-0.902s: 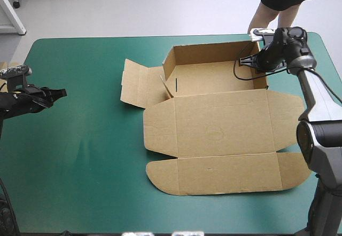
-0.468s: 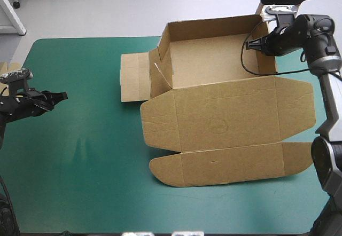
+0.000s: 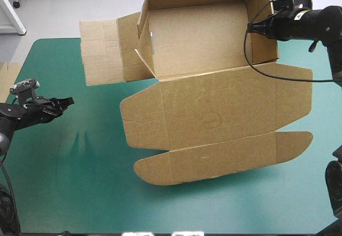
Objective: Fold the box
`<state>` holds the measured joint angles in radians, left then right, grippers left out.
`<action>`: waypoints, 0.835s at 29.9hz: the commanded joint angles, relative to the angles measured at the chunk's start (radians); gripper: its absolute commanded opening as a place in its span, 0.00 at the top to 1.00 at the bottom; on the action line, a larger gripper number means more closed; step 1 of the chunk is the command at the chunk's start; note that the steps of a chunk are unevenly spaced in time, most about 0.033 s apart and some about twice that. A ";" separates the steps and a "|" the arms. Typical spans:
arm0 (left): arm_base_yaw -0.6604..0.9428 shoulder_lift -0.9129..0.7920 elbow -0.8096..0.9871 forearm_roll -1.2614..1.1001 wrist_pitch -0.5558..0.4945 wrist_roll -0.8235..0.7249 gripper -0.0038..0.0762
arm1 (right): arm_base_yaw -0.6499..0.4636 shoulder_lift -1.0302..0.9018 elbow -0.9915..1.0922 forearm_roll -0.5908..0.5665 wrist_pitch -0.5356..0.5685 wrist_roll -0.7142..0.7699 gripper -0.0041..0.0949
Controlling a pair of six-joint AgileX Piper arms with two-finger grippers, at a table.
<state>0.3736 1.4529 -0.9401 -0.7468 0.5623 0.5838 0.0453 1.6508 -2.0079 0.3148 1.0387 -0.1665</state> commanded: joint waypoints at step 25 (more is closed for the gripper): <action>-0.134 0.117 -0.087 -0.881 0.661 0.646 0.74 | -0.003 -0.029 -0.073 0.231 0.110 -0.063 0.97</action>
<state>0.2766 1.6036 -0.9833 -1.5486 1.1527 1.2427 0.0453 1.6490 -2.0741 0.4938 1.2078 -0.2275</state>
